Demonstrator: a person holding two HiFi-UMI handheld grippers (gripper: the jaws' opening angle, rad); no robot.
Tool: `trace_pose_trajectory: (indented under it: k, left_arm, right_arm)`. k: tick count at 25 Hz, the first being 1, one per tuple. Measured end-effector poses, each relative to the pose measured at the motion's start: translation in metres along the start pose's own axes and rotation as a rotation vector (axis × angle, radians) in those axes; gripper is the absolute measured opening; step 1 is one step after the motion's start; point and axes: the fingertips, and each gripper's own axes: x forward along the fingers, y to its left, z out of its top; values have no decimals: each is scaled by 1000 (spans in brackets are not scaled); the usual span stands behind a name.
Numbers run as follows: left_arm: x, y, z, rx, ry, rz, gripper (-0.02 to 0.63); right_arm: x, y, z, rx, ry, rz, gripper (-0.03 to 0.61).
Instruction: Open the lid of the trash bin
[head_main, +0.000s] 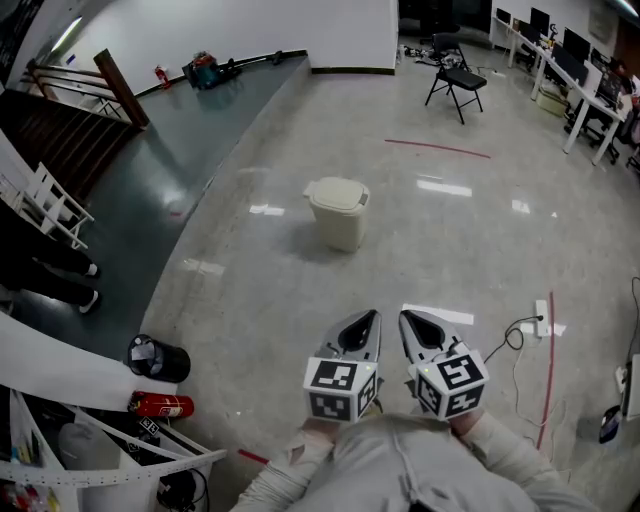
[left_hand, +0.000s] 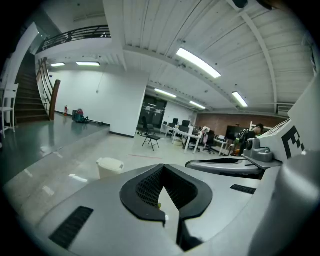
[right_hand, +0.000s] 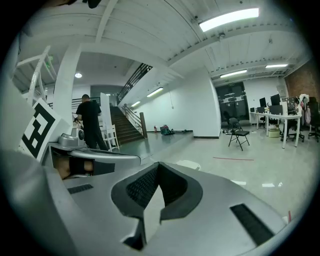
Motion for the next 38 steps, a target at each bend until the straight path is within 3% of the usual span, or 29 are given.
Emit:
trace_pose_trajectory:
  k: [7, 23, 38]
  left_arm:
    - [-2, 13, -1, 0, 9, 7, 3]
    - [24, 52, -1, -38, 44, 1, 3]
    - [127, 108, 52, -71, 33, 74, 3]
  right_arm:
    - [11, 10, 5, 18, -23, 29, 4]
    - [54, 10, -2, 37, 48, 59, 3]
    - [149, -74, 51, -10, 50, 99, 4]
